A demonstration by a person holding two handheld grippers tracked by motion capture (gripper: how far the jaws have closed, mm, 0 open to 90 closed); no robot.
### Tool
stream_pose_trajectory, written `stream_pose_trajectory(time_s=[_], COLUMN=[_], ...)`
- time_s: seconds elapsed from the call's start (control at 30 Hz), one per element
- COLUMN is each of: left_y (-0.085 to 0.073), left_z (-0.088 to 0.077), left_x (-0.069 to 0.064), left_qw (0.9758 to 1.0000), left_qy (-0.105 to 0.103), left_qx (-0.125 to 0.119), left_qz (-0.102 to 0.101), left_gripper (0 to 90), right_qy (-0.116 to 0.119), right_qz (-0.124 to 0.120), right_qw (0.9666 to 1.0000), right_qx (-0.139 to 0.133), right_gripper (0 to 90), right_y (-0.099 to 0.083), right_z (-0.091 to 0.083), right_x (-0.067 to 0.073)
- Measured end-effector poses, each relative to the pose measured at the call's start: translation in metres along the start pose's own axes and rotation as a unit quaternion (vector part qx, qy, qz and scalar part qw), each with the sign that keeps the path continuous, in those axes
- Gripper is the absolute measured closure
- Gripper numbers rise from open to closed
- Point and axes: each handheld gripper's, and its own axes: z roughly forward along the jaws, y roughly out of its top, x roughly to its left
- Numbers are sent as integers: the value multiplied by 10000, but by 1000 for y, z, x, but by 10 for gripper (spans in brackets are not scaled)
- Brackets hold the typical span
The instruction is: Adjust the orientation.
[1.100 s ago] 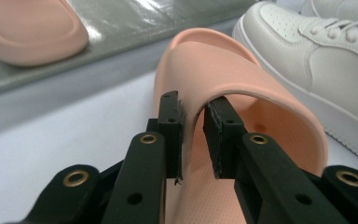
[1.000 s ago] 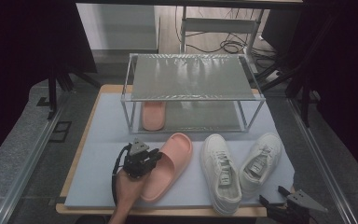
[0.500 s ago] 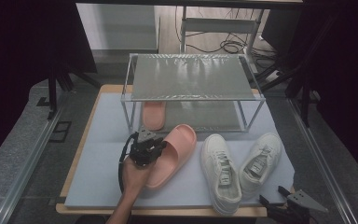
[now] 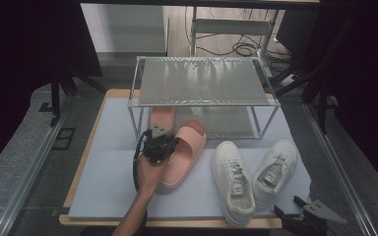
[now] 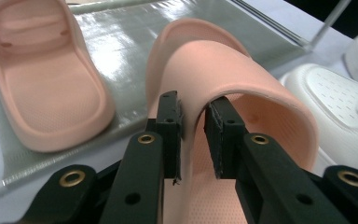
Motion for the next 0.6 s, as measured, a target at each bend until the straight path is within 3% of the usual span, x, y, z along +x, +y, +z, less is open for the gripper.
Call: stream_pose_trajectory(time_s=[0.3,0.6], left_y=[9,15], left_z=[22,41], left_x=[3,9], left_qw=[9996,9975], left_qy=[245,609], left_qx=[-109,-235], left_qz=[-84,-262], left_gripper=[764,763], right_qy=[14,43], right_qz=[14,34], right_qw=[10000,10000], right_qx=[11,0], right_gripper=[141,141], right_y=[0,0], right_z=[-1,-1], right_x=[-1,-1])
